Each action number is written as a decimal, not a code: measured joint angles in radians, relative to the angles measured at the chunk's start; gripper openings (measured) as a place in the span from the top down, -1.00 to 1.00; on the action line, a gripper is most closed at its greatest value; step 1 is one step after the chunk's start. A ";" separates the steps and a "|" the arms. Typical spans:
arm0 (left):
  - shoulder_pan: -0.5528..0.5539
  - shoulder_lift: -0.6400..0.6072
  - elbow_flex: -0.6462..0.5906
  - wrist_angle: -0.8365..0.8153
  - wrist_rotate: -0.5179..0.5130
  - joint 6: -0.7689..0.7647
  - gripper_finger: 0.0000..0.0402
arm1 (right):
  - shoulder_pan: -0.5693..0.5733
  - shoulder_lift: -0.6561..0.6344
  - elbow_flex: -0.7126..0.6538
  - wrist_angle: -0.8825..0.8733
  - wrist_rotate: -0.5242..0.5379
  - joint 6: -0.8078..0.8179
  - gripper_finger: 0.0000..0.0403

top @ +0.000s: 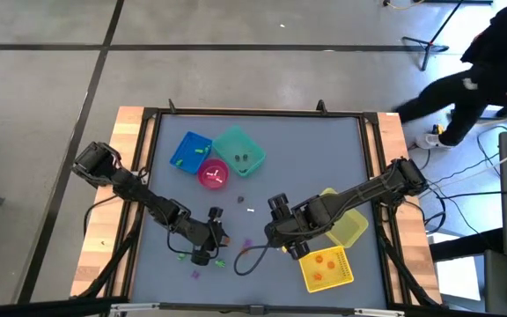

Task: Sort Halloween decoration
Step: Put the orange pumpkin toy into the yellow bin

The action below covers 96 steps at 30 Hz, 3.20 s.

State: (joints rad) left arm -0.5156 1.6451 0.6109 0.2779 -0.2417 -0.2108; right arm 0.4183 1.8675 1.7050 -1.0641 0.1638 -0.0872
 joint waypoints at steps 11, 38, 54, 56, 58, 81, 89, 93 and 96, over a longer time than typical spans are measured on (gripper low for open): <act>0.000 0.000 0.000 0.007 -0.002 -0.073 0.36 | 0.000 0.000 0.000 0.000 0.000 0.000 -0.07; 0.013 0.000 0.000 -0.043 0.011 -0.198 0.07 | 0.000 0.000 0.000 0.000 -0.001 0.000 -0.07; 0.005 0.090 0.002 0.014 -0.010 -0.145 0.07 | 0.000 0.001 0.000 0.002 -0.001 0.000 -0.07; 0.005 0.090 0.002 0.014 -0.010 -0.145 0.07 | 0.000 0.001 0.000 0.002 0.000 0.000 -0.07; 0.005 0.091 0.002 0.014 -0.011 -0.146 0.08 | 0.000 0.001 0.000 0.002 0.000 0.002 -0.07; 0.005 0.093 0.002 0.015 -0.004 -0.146 0.50 | 0.000 0.001 0.000 0.001 0.000 0.003 -0.07; 0.005 0.093 0.001 0.020 -0.006 -0.146 0.56 | 0.000 0.001 0.000 0.001 0.000 0.003 -0.07; 0.005 0.094 0.000 0.024 -0.007 -0.146 0.57 | 0.000 0.001 0.000 0.001 -0.001 0.003 -0.07; 0.005 0.095 0.000 0.034 -0.007 -0.146 0.57 | 0.000 0.001 0.000 0.004 -0.001 0.003 -0.07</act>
State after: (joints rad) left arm -0.5102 1.7397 0.6106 0.3119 -0.2489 -0.3569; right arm 0.4183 1.8683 1.7050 -1.0600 0.1631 -0.0841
